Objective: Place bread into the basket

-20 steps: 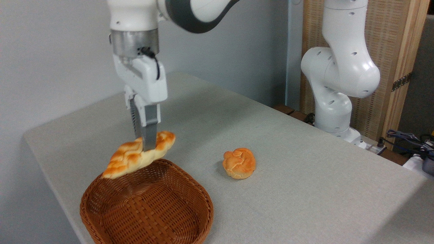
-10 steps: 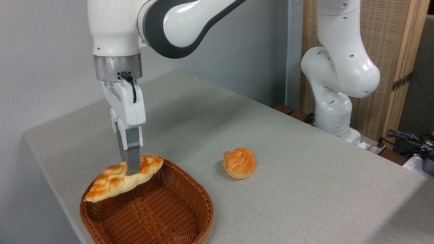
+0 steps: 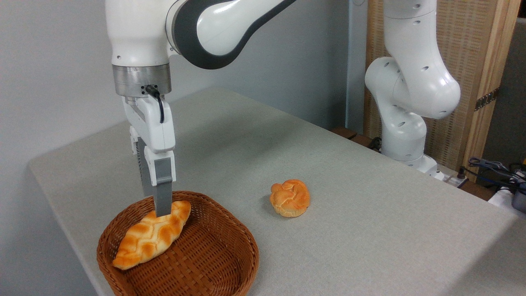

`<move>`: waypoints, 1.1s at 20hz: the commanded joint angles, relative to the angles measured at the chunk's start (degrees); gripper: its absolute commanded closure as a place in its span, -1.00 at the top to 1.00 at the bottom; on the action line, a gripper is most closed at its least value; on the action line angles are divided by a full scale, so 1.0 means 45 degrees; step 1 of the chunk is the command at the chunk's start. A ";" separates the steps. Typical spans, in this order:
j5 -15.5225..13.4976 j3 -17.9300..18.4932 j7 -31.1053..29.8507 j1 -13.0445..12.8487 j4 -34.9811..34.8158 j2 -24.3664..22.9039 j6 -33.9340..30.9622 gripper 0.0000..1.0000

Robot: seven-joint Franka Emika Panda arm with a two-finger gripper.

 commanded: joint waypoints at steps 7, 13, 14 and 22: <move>-0.1718 0.0581 -0.1208 0.0040 0.0745 -0.1857 -0.4704 1.00; -0.2521 0.1482 -0.1150 -0.0018 0.0666 -0.2974 -0.6387 1.00; -0.2521 0.1482 -0.1149 -0.0038 0.0666 -0.2975 -0.6388 1.00; -0.2521 0.1365 -0.1130 -0.0058 0.0842 -0.2858 -0.6369 1.00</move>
